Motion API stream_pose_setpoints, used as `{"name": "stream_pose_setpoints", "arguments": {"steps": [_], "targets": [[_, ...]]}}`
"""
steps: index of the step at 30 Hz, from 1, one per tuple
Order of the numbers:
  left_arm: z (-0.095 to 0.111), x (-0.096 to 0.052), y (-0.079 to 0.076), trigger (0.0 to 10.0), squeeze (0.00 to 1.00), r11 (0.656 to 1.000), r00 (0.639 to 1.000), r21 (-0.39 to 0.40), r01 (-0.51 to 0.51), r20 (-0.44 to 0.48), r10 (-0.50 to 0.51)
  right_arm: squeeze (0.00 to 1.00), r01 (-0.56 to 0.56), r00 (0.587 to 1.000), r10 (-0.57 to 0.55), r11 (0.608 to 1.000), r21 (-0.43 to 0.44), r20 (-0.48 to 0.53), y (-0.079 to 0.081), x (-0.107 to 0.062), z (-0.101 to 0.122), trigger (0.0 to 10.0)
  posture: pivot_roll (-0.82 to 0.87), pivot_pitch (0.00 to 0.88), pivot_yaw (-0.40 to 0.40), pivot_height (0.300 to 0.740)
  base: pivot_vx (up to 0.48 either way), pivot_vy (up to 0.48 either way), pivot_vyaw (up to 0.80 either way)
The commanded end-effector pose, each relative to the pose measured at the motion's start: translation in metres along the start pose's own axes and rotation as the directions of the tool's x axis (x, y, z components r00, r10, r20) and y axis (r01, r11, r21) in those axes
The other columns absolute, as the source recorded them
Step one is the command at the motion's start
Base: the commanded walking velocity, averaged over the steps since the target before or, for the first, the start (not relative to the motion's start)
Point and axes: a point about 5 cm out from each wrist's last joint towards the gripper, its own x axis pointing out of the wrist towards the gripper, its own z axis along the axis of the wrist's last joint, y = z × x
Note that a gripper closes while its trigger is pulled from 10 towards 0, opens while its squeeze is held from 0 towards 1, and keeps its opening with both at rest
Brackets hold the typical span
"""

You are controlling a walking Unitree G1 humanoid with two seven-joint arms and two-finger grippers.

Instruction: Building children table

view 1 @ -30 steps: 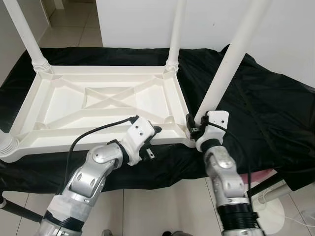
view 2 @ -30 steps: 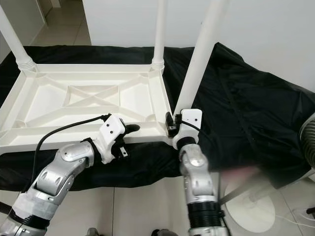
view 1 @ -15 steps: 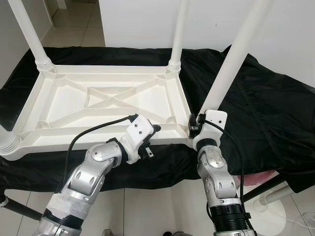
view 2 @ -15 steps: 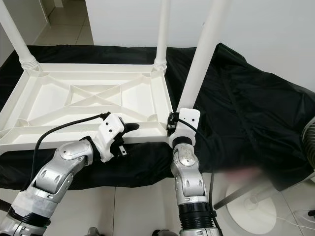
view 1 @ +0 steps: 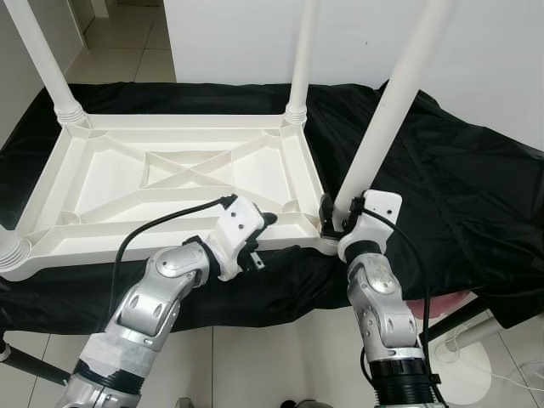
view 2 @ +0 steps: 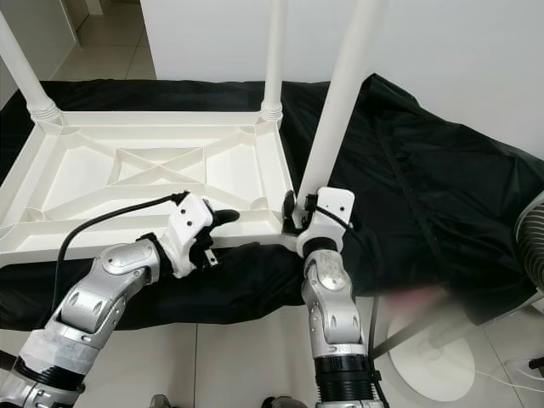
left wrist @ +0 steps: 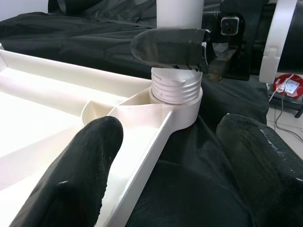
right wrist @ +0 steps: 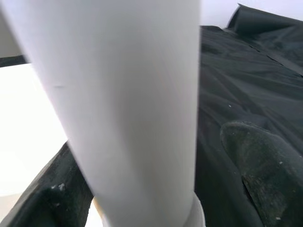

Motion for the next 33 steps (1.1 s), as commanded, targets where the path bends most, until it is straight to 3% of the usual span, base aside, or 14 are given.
{"name": "stream_pose_setpoints", "arguments": {"steps": [1, 5, 6, 7, 8, 14, 20, 21, 26, 33], "targets": [[-0.001, 0.001, 0.002, 10.0, 0.0, 1.0, 1.0, 0.002, -0.019, 0.001, 0.019, 1.0, -0.028, 1.0, 0.028, 1.0, 0.005, -0.005, -0.001, -0.003, -0.004, 10.0, -0.05, 0.06, -0.056, 0.74, 0.0, 0.0, 0.0], [-0.001, 0.001, 0.002, 10.0, 0.0, 1.0, 1.0, -0.005, -0.021, 0.002, 0.021, 1.0, -0.059, 0.998, 0.06, 0.998, 0.01, -0.02, -0.001, -0.003, -0.008, 10.0, -0.06, 0.068, -0.048, 0.74, 0.0, 0.0, 0.0], [-0.001, 0.001, 0.001, 10.0, 0.0, 1.0, 1.0, -0.011, -0.022, 0.005, 0.022, 0.88, -0.119, 0.992, 0.12, 0.993, 0.012, -0.033, -0.001, -0.004, -0.01, 10.0, -0.06, 0.071, -0.046, 0.74, 0.0, 0.0, 0.0], [-0.001, 0.001, 0.001, 10.0, 0.0, 1.0, 1.0, -0.011, -0.022, 0.005, 0.022, 0.88, -0.119, 0.992, 0.12, 0.993, 0.012, -0.033, -0.001, -0.004, -0.01, 10.0, -0.06, 0.071, -0.046, 0.74, 0.0, 0.0, 0.0], [-0.001, 0.002, 0.0, 10.0, 0.0, 1.0, 1.0, -0.015, -0.023, 0.009, 0.023, 0.04, -0.171, 0.984, 0.172, 0.985, 0.018, -0.039, -0.002, -0.003, -0.011, 10.0, -0.06, 0.07, -0.043, 0.74, 0.0, 0.0, 0.0], [0.001, 0.003, 0.0, 10.0, 0.0, 1.0, 1.0, -0.017, -0.022, 0.015, 0.023, 0.0, -0.26, 0.965, 0.26, 0.965, -0.015, -0.03, -0.009, -0.002, -0.009, 10.0, -0.06, 0.072, -0.042, 0.74, 0.0, 0.0, 0.0], [0.002, 0.002, 0.003, 10.0, 0.0, 1.0, 1.0, -0.01, -0.026, 0.014, 0.026, 0.0, -0.363, 0.932, 0.362, 0.929, -0.073, -0.024, -0.02, -0.002, -0.006, 10.0, -0.06, 0.074, -0.036, 0.74, 0.0, 0.0, 0.0], [0.002, 0.002, 0.004, 10.0, 0.0, 1.0, 0.999, -0.008, -0.029, 0.014, 0.029, 0.0, -0.397, 0.918, 0.396, 0.91, -0.122, -0.032, -0.027, 0.002, -0.005, 10.0, -0.05, 0.075, -0.034, 0.74, 0.0, 0.0, 0.0], [0.003, 0.002, 0.004, 10.0, 0.0, 1.0, 0.999, -0.011, -0.029, 0.015, 0.029, 0.0, -0.445, 0.895, 0.442, 0.883, -0.148, -0.051, -0.035, 0.007, -0.005, 10.0, -0.05, 0.075, -0.034, 0.74, 0.0, 0.0, 0.0], [0.001, 0.004, 0.001, 10.0, 0.0, 0.999, 1.0, -0.025, -0.023, 0.016, 0.023, 0.0, -0.506, 0.862, 0.504, 0.844, -0.176, -0.061, -0.035, 0.01, -0.005, 10.0, -0.05, 0.076, -0.03, 0.74, 0.0, 0.0, 0.0]]}}
